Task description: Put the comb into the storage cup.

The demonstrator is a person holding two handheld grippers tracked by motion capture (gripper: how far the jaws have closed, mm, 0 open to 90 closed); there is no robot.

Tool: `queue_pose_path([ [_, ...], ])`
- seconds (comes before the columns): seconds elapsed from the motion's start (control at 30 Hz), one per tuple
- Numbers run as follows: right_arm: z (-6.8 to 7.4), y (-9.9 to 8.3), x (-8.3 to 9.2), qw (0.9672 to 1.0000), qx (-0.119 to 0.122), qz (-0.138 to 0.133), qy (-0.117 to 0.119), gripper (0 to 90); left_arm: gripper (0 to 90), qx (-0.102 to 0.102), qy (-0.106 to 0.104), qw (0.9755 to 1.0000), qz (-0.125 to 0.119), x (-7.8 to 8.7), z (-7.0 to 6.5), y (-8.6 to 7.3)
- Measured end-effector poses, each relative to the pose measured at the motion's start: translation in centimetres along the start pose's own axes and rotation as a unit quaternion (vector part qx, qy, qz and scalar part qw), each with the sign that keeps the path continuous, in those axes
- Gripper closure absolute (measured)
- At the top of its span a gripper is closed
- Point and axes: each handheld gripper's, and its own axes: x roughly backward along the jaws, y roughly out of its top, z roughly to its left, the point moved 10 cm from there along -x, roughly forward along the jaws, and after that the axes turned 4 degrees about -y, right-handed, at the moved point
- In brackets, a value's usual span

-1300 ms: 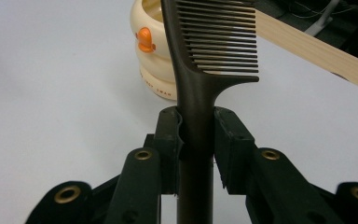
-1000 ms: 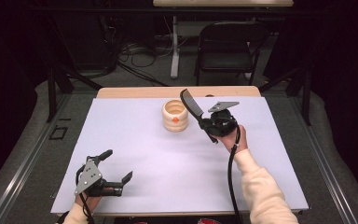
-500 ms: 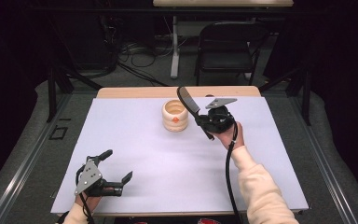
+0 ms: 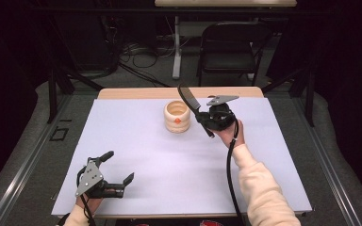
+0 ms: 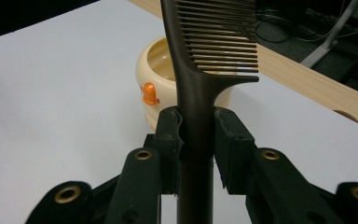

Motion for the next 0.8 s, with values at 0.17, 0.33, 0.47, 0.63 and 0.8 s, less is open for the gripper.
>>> queue_pose_path([
  [0.17, -0.1, 0.4, -0.1, 1.0, -0.003, -0.007, -0.001, 72.5, 0.0, 0.001, 0.0, 1.0, 0.0, 0.0, 0.0, 0.0],
  [0.33, -0.2, 0.8, -0.5, 0.9999, -0.006, -0.01, -0.005, 72.5, 0.0, 0.002, 0.001, 1.0, 0.001, -0.1, 0.0, 0.0],
  [0.47, 0.0, 1.1, -0.8, 0.9999, -0.005, -0.015, -0.005, 72.5, 0.0, 0.0, 0.002, 1.0, 0.001, 0.0, 0.1, 0.0],
  [0.63, 0.2, 1.5, -1.1, 0.9998, -0.002, -0.018, -0.008, 72.4, 0.0, -0.001, 0.001, 1.0, 0.0, 0.0, 0.0, 0.0],
  [0.8, 0.4, 1.9, -1.2, 0.9997, 0.002, -0.024, -0.007, 72.4, 0.0, 0.0, 0.002, 1.0, 0.001, 0.0, 0.0, 0.0],
])
